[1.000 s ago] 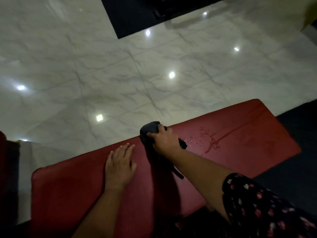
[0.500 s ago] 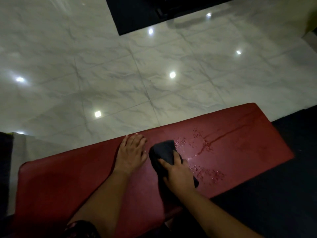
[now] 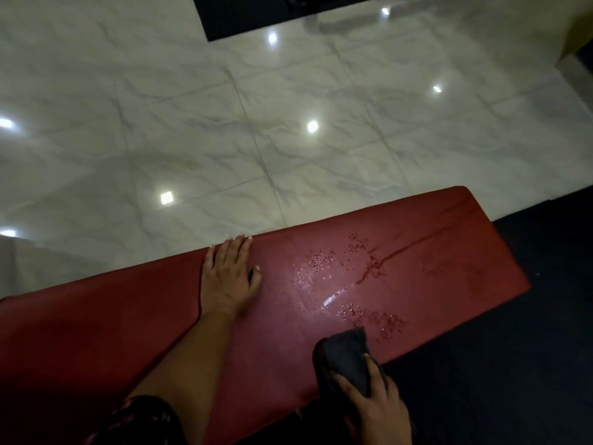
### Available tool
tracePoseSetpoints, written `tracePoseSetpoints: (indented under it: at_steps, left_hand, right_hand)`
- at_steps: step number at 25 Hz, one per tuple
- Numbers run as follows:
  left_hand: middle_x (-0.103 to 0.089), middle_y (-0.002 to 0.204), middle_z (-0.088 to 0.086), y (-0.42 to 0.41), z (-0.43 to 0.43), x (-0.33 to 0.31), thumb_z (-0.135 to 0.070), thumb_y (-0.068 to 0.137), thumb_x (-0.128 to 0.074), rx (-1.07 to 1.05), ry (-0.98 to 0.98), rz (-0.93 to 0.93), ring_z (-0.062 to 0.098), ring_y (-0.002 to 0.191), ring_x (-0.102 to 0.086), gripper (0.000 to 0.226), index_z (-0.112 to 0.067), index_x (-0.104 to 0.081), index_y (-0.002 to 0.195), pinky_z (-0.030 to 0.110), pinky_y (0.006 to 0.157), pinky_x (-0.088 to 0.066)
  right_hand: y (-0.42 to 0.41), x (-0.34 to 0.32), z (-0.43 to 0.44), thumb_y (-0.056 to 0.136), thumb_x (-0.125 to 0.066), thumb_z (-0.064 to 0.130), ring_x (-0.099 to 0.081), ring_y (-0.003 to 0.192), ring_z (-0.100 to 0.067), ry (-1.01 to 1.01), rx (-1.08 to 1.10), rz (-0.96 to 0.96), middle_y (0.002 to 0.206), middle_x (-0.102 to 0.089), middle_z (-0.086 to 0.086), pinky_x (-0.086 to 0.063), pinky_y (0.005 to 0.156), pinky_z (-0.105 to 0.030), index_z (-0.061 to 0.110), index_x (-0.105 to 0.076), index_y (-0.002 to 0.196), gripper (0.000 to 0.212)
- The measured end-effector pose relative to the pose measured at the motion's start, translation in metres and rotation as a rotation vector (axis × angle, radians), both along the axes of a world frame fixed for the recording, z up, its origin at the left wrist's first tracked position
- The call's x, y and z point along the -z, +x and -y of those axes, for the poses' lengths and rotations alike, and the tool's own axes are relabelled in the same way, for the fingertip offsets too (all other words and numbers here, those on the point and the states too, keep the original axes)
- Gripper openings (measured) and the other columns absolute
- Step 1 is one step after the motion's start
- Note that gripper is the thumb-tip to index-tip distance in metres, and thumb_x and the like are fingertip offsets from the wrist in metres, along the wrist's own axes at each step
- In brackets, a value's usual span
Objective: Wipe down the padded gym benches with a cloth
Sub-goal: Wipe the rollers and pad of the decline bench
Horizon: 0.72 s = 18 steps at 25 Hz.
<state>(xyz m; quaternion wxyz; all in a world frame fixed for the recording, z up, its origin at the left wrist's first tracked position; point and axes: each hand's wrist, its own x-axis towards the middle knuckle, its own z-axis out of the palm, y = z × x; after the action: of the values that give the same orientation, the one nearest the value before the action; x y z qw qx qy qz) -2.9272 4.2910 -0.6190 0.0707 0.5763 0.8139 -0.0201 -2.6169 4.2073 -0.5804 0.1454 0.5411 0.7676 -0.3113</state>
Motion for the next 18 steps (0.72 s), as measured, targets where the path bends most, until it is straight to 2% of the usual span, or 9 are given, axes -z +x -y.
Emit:
tracePoseSetpoints:
  at_steps: [2, 4, 7, 10, 14, 18]
  left_hand:
    - [-0.053, 0.143, 0.008, 0.001, -0.001, 0.001, -0.044, 0.086, -0.032, -0.012, -0.013, -0.003, 0.026, 0.134, -0.047, 0.066, -0.013, -0.053, 0.141, 0.047, 0.115, -0.025]
    - [-0.053, 0.143, 0.009, 0.0, -0.002, 0.002, -0.043, 0.086, -0.031, -0.008, -0.007, 0.004, 0.027, 0.134, -0.046, 0.067, -0.012, -0.052, 0.141, 0.047, 0.115, -0.026]
    - [-0.052, 0.144, 0.009, -0.001, -0.003, 0.003, -0.044, 0.086, -0.03, -0.005, -0.007, -0.003, 0.028, 0.134, -0.045, 0.067, -0.013, -0.05, 0.142, 0.047, 0.115, -0.028]
    - [-0.051, 0.144, 0.007, -0.001, -0.003, 0.003, -0.045, 0.085, -0.03, -0.008, -0.004, -0.01, 0.027, 0.134, -0.044, 0.068, -0.014, -0.049, 0.143, 0.047, 0.115, -0.028]
    - [-0.052, 0.143, 0.006, -0.003, -0.005, 0.002, -0.044, 0.083, -0.034, 0.002, -0.018, -0.029, 0.027, 0.131, -0.045, 0.067, -0.016, -0.05, 0.142, 0.048, 0.112, -0.03]
    - [-0.051, 0.143, 0.005, -0.004, -0.005, 0.002, -0.046, 0.083, -0.037, 0.0, -0.038, -0.028, 0.027, 0.131, -0.045, 0.067, -0.019, -0.049, 0.143, 0.049, 0.112, -0.031]
  right_hand:
    - [-0.018, 0.003, -0.018, 0.043, -0.083, 0.05, -0.066, 0.082, -0.039, -0.015, 0.022, 0.006, 0.134, -0.045, -0.008, -0.055, 0.047, -0.046, 0.053, -0.047, 0.12, 0.085]
    - [-0.045, 0.007, -0.042, 0.045, -0.09, 0.041, -0.063, 0.086, -0.039, 0.073, -0.013, 0.024, 0.136, -0.047, -0.012, -0.056, 0.052, -0.047, 0.05, -0.056, 0.115, 0.078]
    - [-0.094, 0.008, -0.093, 0.064, -0.082, 0.036, -0.059, 0.097, -0.042, 0.201, -0.108, 0.023, 0.14, -0.049, -0.016, -0.055, 0.066, -0.049, 0.047, -0.06, 0.119, 0.06]
    - [-0.146, 0.012, -0.151, 0.089, -0.058, 0.035, -0.045, 0.116, -0.041, 0.27, -0.217, 0.0, 0.154, -0.028, -0.012, -0.048, 0.084, -0.047, 0.047, -0.046, 0.136, 0.05]
    - [-0.187, 0.017, -0.215, 0.095, -0.051, 0.036, -0.041, 0.117, -0.038, 0.317, -0.275, 0.016, 0.149, -0.027, -0.009, -0.047, 0.083, -0.045, 0.047, -0.039, 0.141, 0.049]
    - [-0.175, 0.017, -0.221, 0.092, -0.056, 0.033, -0.042, 0.117, -0.039, 0.266, -0.129, 0.031, 0.147, -0.028, -0.012, -0.048, 0.083, -0.044, 0.045, -0.039, 0.142, 0.054]
